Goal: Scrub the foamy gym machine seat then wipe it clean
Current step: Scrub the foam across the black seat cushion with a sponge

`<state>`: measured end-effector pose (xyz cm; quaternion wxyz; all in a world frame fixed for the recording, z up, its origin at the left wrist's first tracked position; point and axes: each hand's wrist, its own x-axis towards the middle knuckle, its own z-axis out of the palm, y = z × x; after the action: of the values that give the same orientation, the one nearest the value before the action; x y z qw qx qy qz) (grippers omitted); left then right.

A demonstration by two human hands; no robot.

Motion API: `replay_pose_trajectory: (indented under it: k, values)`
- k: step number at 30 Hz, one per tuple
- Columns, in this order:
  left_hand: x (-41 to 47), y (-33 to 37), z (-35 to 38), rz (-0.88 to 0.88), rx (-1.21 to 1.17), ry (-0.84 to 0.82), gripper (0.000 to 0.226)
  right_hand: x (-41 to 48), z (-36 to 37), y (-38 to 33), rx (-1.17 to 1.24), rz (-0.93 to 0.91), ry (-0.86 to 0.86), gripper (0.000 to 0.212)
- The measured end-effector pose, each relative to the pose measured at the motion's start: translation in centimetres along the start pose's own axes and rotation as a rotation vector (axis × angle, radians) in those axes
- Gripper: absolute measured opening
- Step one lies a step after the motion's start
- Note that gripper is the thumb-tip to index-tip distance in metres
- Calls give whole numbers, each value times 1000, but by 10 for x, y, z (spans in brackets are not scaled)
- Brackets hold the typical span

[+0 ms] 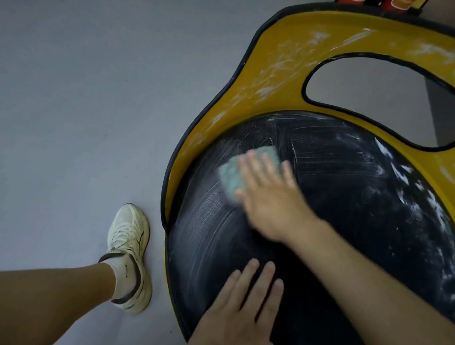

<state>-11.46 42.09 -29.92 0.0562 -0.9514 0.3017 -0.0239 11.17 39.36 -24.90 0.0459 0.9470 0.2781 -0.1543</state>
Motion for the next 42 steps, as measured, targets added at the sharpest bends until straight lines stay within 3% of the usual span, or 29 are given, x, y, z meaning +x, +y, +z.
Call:
replay_pose_trajectory:
  k: [2, 3, 6, 9, 12, 16, 19, 22, 26, 30, 37, 42]
  values:
    - [-19, -69, -28, -191, -291, -319, 115, 5, -10, 32, 62, 182, -82, 64]
    - [-5, -68, -29, -307, -288, -151, 109, 1, -8, 40, 67, 210, -74, 64]
    - [6, -94, -43, -338, -388, -278, 86, -26, 12, 30, 79, 142, -13, 65]
    - [7, -130, -45, -448, -267, -343, 72, -60, 32, 8, 90, 25, 72, 71]
    - [6, -153, -39, -383, -198, -279, 70, -89, 45, -26, 93, -93, 135, 71]
    - [7, -162, -33, -451, -273, -327, 80, -74, 44, -42, 168, -131, 129, 67]
    - [9, -161, -25, -557, -315, -280, 80, -8, 25, -27, 170, -22, 142, 66]
    - [10, -163, -22, -564, -345, -251, 72, 68, 2, -8, 224, 132, 132, 65]
    - [18, -162, -25, -533, -287, -256, 73, 103, -12, 0, 248, 184, 65, 66]
    - [20, -163, -29, -524, -259, -266, 72, 62, -1, -6, 258, 145, 95, 68]
    - [16, -165, -29, -467, -275, -259, 71, -104, 56, -35, 238, 99, 133, 70]
    - [16, -168, -33, -469, -319, -314, 77, -69, 44, -13, 207, 133, 105, 69]
